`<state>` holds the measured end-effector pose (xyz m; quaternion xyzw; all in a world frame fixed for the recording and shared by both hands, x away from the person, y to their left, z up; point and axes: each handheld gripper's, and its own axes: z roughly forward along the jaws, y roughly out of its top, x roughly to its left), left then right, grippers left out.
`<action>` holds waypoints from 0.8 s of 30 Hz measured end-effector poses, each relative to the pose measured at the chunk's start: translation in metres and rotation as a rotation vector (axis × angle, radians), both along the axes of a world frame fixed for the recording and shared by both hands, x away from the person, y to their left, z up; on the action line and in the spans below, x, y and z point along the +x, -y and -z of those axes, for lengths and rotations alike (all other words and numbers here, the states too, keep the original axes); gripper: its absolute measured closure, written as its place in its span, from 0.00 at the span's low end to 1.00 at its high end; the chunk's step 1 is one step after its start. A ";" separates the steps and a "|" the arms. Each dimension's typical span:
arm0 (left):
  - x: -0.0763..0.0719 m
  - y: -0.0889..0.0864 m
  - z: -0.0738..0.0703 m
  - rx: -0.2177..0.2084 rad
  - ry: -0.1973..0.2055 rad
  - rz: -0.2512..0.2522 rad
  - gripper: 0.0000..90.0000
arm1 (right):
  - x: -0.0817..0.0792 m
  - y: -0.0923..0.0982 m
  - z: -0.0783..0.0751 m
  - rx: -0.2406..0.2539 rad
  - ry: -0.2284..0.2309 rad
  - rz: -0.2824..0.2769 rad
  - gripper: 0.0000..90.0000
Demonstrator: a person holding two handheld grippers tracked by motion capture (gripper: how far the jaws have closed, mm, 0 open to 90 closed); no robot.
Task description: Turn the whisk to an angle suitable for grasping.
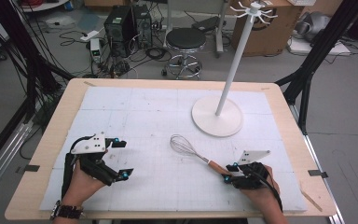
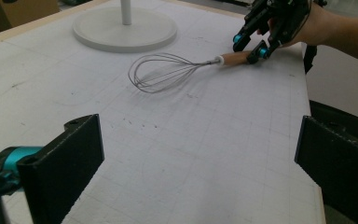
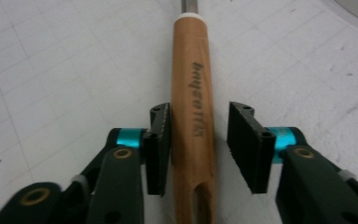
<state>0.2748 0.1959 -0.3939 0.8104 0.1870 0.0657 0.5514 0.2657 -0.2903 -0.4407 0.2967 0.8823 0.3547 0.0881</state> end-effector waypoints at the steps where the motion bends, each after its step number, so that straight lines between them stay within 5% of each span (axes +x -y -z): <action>1: 0.000 0.000 0.000 0.000 0.000 0.000 0.02 | 0.000 0.000 0.000 -0.004 0.000 0.002 0.71; 8: 0.000 0.001 0.000 -0.003 0.001 0.002 0.02 | 0.000 -0.011 -0.001 -0.030 0.018 -0.032 0.77; 24: -0.006 -0.003 -0.001 -0.006 0.000 -0.010 0.02 | 0.007 -0.072 -0.003 -0.075 0.082 -0.183 0.77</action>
